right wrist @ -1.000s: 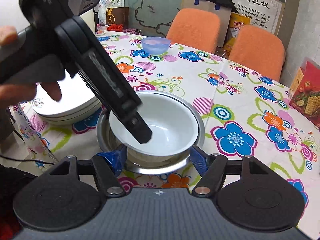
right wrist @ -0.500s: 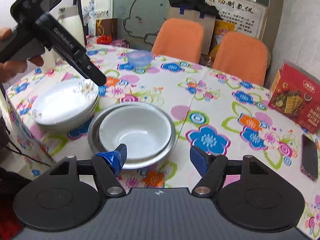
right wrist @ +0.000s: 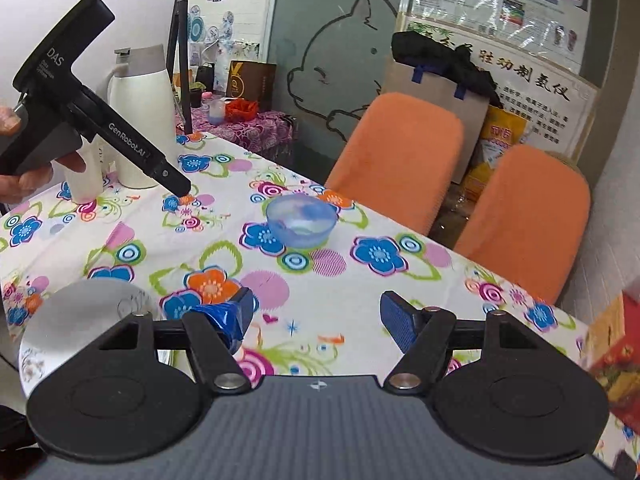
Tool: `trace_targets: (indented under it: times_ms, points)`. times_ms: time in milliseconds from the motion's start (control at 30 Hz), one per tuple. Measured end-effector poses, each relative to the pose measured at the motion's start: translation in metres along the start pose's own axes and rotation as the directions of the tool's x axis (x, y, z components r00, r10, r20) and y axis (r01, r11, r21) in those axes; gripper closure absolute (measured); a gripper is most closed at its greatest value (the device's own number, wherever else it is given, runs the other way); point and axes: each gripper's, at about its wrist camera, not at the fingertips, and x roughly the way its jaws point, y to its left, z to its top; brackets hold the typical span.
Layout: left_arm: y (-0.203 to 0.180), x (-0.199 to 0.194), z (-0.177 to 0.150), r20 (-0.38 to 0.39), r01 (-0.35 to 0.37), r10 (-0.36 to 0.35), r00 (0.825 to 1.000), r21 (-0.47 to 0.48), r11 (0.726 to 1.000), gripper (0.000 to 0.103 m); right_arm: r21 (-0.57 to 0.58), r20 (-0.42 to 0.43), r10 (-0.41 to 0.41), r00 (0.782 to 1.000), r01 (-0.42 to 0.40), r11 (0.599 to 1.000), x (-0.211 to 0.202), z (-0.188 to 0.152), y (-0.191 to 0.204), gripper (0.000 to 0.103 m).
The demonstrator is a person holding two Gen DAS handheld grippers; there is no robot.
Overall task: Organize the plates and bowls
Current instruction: 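Move the left gripper to the translucent blue plastic bowl, then close the left gripper on the blue bowl's rim and lift it, then lower the blue bowl into the white bowl and open the left gripper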
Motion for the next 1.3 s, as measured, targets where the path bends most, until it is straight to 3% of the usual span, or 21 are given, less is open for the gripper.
trace_targets:
  times_ms: [167,300,467,667,1000,1067,1133,1300]
  points:
    - [0.007,0.072,0.032,-0.034,0.026,-0.029,0.999,-0.082,0.996,0.03,-0.026,-0.076,0.075,0.994,-0.077,0.997,0.082,0.019,-0.007,0.047]
    - [0.004,0.126,0.051,-0.091,0.032,-0.039,0.995,-0.08,0.996,0.03,-0.085,-0.151,0.086,0.985,-0.1,0.991,0.139,0.025,-0.009,0.047]
    - [0.005,0.162,0.061,-0.125,0.073,-0.083,0.989,-0.087,0.994,0.03,-0.07,-0.201,0.119,0.972,-0.136,0.988,0.183,0.021,-0.019,0.047]
    - [-0.002,0.178,0.065,-0.107,0.079,-0.081,0.991,-0.017,0.997,0.03,-0.013,-0.179,0.169,0.969,-0.174,0.985,0.206,0.018,-0.029,0.047]
    - [-0.001,0.192,0.062,-0.093,0.09,-0.092,0.991,-0.024,0.996,0.03,-0.035,-0.119,0.187,0.975,-0.192,0.981,0.216,0.024,-0.013,0.046]
    - [-0.003,0.191,0.061,-0.092,0.093,-0.094,0.991,-0.016,0.996,0.042,-0.029,-0.083,0.185,0.979,-0.188,0.982,0.216,0.025,-0.011,0.046]
    - [-0.004,0.189,0.061,-0.098,0.083,-0.083,0.992,-0.01,0.997,0.047,-0.01,-0.031,0.184,0.982,-0.184,0.983,0.213,0.026,-0.011,0.045]
    - [-0.006,0.167,0.059,-0.066,0.096,-0.096,0.993,-0.005,0.995,0.049,0.008,0.021,0.181,0.983,-0.181,0.983,0.202,0.032,-0.01,0.046]
